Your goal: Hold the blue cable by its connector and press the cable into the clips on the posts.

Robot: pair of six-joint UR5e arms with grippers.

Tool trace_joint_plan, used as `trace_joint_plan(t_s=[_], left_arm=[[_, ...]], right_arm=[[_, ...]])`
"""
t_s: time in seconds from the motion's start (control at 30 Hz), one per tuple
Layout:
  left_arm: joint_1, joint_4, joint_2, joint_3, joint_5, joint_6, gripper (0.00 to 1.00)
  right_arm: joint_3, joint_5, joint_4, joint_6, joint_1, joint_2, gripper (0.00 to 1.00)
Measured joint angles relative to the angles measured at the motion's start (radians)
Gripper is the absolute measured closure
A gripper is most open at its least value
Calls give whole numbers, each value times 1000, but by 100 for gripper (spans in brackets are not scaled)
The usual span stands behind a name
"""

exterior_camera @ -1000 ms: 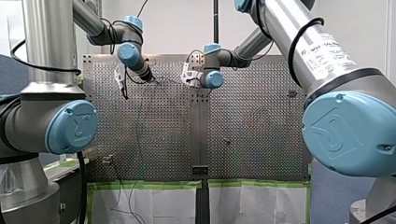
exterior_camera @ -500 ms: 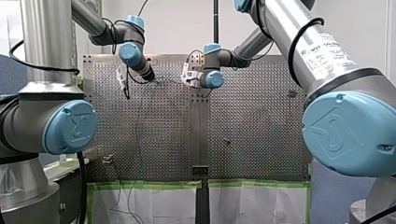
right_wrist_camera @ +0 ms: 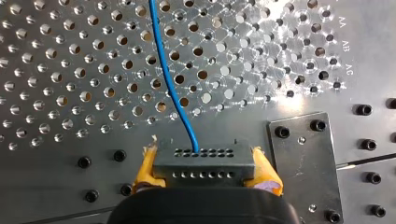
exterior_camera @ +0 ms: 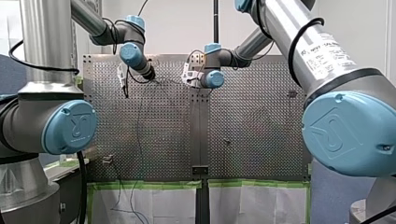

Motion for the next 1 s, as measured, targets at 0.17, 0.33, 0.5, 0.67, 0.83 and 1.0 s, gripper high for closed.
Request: trace_joint_plan(t_s=[0.17,0.33,0.5,0.67,0.83,1.0], left_arm=[[-17,18,-1,0,0,48,0],[-34,35,-14,2,0,85,0],[-56,40,-33,24,-1,90,0],[-99,33,-68,67,-36,75,0],[-137,21,-105,110,-79,60,0],[-140,25,-127,158,-109,52,0]], right_arm=[[0,0,0,-2,-3,0,100],[0,0,0,-3,-10,0,100],[0,1,-1,-3,-18,0,100],[0,0,0,-3,-21,0,100],[0,0,2,-3,-27,-1,100],[0,0,1,-3,-33,-2,100]])
